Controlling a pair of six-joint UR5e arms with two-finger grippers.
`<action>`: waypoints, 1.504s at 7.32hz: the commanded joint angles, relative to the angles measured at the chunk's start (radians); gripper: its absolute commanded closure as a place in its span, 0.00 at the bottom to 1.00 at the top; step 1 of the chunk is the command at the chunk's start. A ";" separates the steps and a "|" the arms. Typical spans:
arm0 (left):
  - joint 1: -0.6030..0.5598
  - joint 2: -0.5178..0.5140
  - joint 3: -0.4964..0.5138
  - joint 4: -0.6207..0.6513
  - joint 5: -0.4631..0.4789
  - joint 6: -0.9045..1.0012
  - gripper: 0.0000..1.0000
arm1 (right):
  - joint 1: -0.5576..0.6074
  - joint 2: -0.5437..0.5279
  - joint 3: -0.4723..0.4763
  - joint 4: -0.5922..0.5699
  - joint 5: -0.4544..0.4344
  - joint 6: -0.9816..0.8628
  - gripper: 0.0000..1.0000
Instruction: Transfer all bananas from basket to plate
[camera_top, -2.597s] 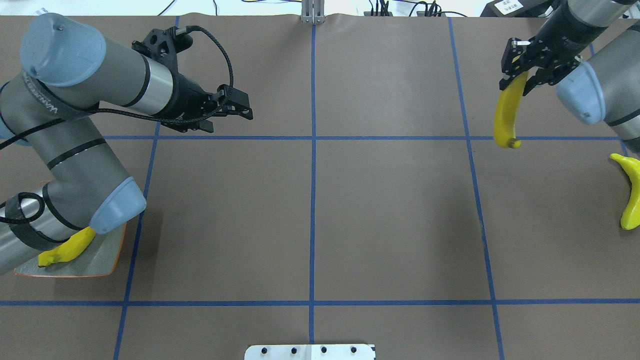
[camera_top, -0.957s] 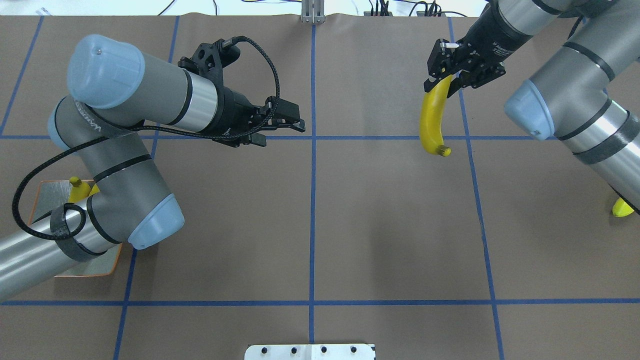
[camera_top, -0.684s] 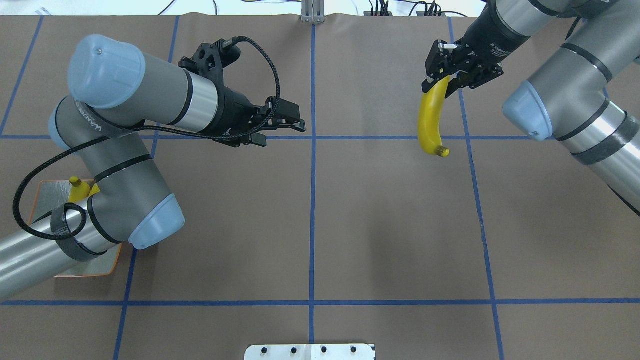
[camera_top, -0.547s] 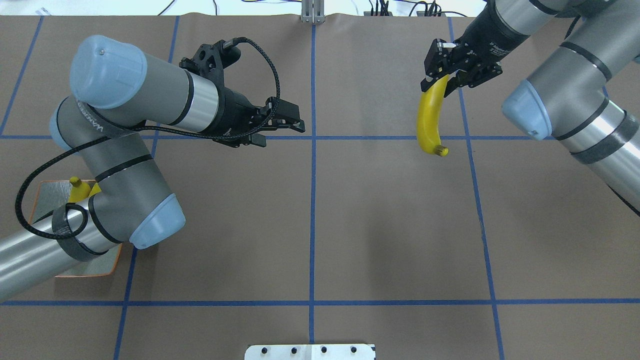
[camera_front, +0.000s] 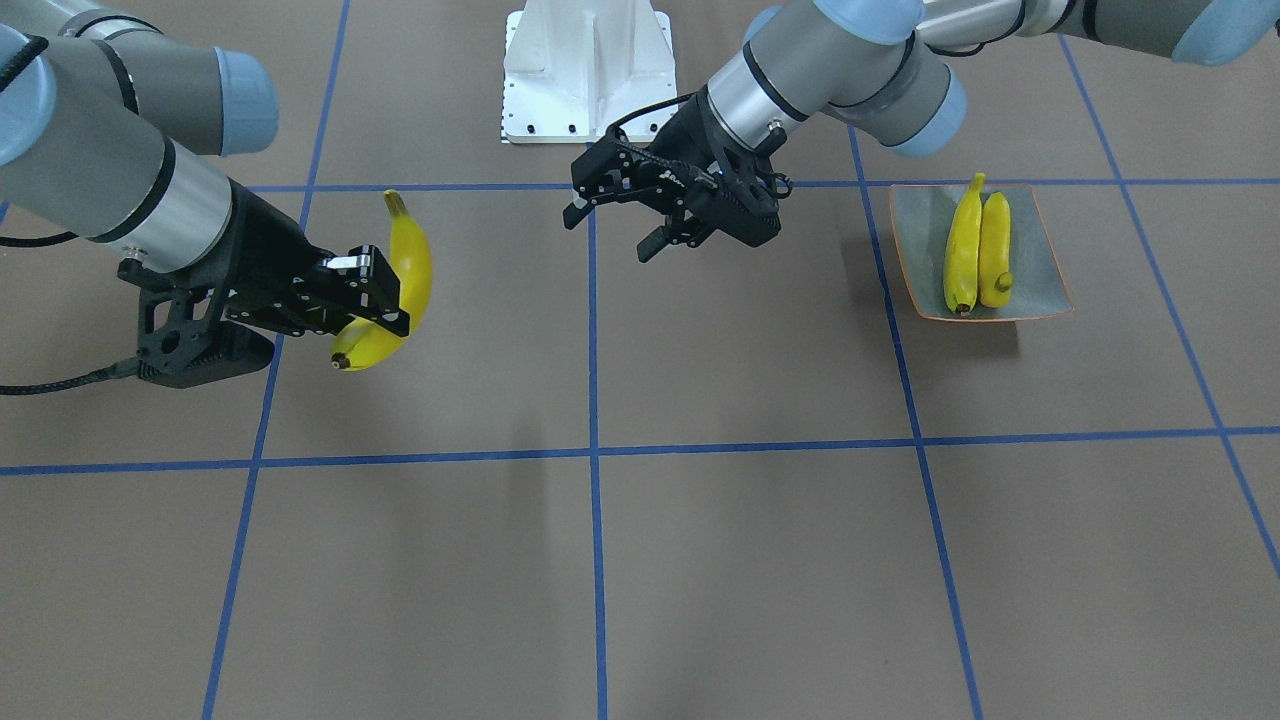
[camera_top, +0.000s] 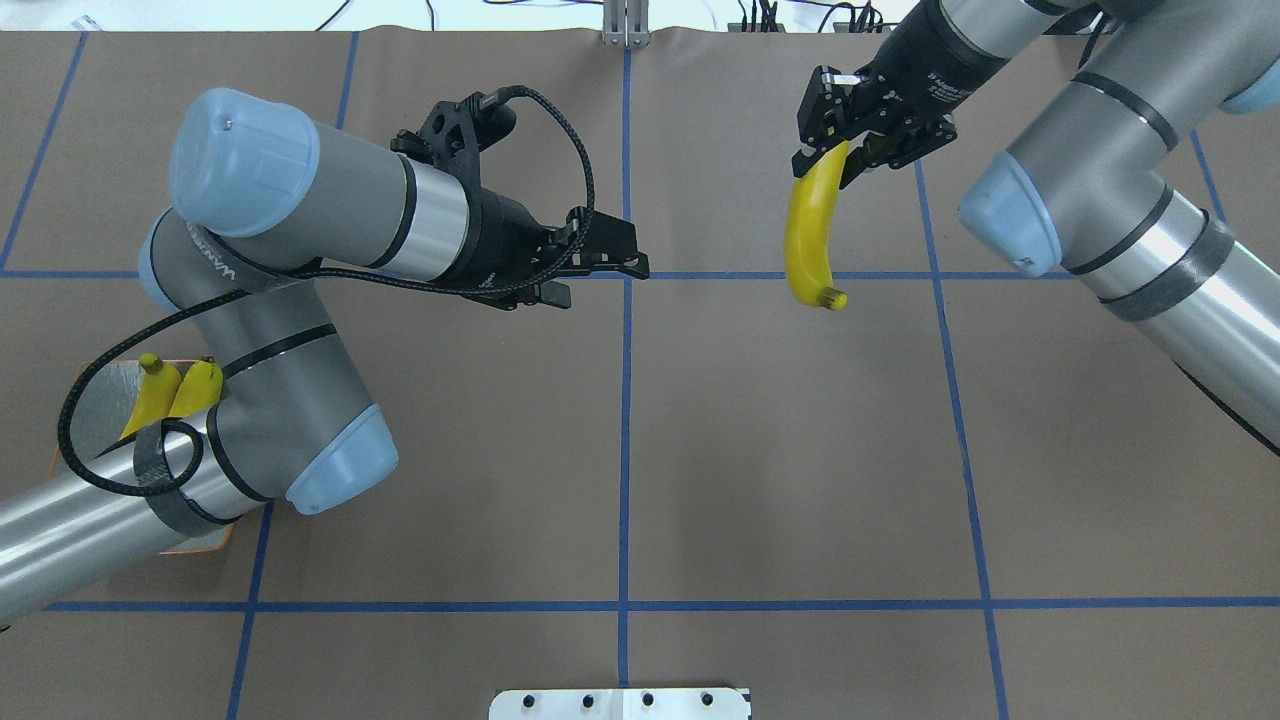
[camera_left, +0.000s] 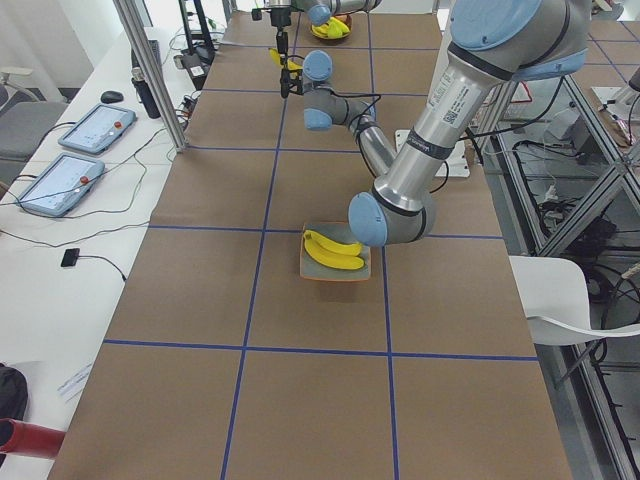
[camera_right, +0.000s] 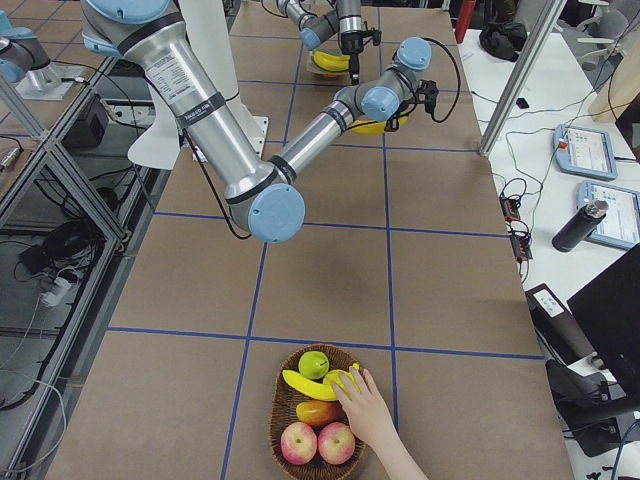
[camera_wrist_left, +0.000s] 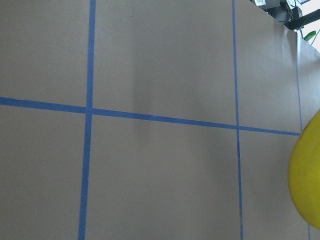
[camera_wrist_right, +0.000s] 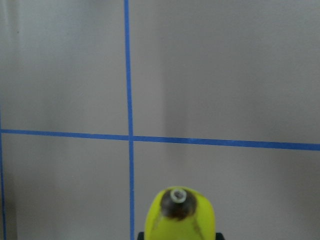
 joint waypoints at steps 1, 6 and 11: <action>0.021 -0.040 0.000 -0.013 0.000 -0.030 0.00 | -0.055 0.069 -0.019 0.001 -0.004 0.064 1.00; 0.051 -0.049 0.028 -0.054 0.080 -0.033 0.00 | -0.121 0.094 -0.010 0.088 -0.010 0.209 1.00; 0.075 -0.048 0.048 -0.054 0.081 -0.033 0.24 | -0.121 0.097 -0.005 0.093 -0.010 0.212 1.00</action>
